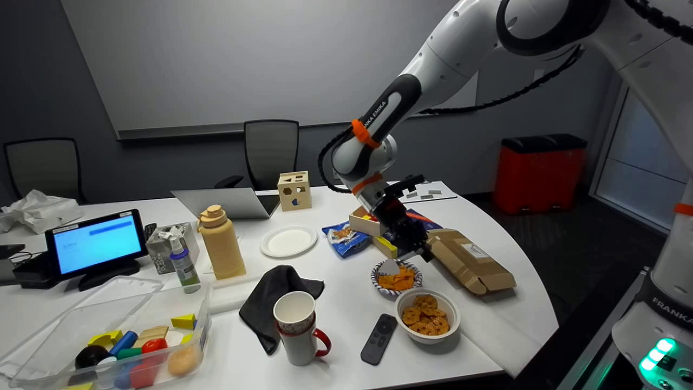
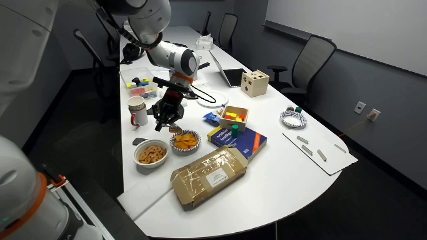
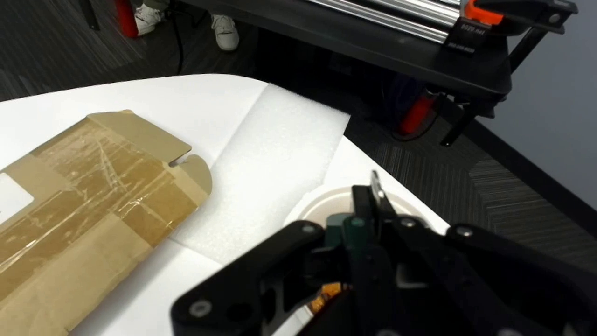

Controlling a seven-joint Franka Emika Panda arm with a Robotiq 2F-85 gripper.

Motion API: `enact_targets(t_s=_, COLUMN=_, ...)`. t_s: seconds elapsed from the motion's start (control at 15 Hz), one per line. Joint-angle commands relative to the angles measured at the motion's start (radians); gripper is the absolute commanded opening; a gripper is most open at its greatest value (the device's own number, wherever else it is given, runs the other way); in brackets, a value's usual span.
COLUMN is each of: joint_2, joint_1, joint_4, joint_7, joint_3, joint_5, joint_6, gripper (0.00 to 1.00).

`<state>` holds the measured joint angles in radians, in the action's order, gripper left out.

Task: Stir the contents of the white plate with blue markings with the silver spatula

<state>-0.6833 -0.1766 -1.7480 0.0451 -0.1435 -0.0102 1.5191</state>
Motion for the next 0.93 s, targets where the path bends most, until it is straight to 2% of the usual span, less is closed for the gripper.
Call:
enact_targets(t_s=0.0, joint_2=0.0, joint_1=0.004, joint_4=-0.012, joint_7=0.004, joint_3=0.02, joint_5=0.028, joint_6=0.03, gripper=0.01)
enact_targets(t_s=0.4, joint_2=0.001, joint_1=0.005, joint_4=-0.026, joint_7=-0.001, joint_3=0.05, joint_5=0.083, joint_6=0.017, gripper=0.01)
enact_targets(t_s=0.87, joint_2=-0.017, joint_1=0.007, joint_4=-0.031, joint_7=0.049, joint_3=0.019, joint_5=0.074, joint_6=-0.112, gripper=0.01)
